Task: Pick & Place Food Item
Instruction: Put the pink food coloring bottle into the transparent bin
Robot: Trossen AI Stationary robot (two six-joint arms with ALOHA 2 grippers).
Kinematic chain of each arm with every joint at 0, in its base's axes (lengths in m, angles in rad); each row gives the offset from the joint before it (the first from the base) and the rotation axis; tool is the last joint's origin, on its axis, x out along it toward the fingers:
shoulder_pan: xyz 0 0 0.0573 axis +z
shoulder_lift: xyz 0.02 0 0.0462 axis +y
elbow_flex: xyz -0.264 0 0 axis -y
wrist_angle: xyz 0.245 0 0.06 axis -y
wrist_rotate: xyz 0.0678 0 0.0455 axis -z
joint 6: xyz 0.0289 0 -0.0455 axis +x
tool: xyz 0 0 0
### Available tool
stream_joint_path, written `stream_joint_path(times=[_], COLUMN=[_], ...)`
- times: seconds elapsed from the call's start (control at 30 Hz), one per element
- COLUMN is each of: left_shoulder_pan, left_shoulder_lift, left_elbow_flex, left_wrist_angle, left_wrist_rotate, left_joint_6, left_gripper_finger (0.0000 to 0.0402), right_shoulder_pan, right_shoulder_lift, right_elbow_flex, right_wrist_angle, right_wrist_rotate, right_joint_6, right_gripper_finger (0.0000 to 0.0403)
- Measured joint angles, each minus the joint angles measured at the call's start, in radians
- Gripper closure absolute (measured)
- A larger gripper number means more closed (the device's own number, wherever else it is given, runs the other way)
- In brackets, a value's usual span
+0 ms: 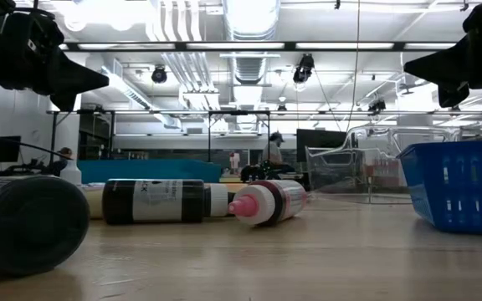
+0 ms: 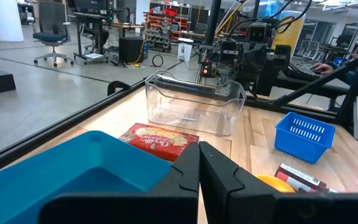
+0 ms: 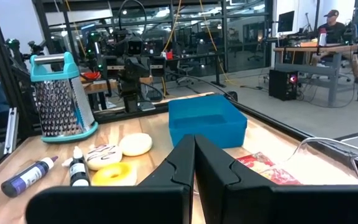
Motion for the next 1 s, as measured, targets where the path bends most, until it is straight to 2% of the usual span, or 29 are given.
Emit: stream_joint_path(times=[0.33, 0.6, 0.77, 1.0], left_shoulder_pan=[0.000, 0.000, -0.001, -0.001], left_shoulder_lift=[0.000, 0.000, 0.014, 0.089], left_elbow_flex=[0.000, 0.000, 0.000, 0.000], left_wrist_angle=[0.000, 0.000, -0.001, 0.001], left_wrist_rotate=[0.000, 0.000, 0.008, 0.013], left_joint_6=[0.001, -0.045, -0.070, -0.078], left_gripper_finger=[0.0396, 0.0385, 0.0312, 0.0184], right_shoulder_pan=[0.000, 0.000, 0.000, 0.000], right_shoulder_lift=[0.000, 0.000, 0.026, 0.159], right_elbow_flex=[0.000, 0.000, 0.000, 0.000], right_wrist_angle=[0.000, 0.000, 0.000, 0.000], right_wrist_rotate=[0.000, -0.003, -0.012, -0.018], right_joint_6=[-0.025, 0.039, 0.055, 0.148], right_gripper_finger=[0.0394, 0.0390, 0.0352, 0.0252])
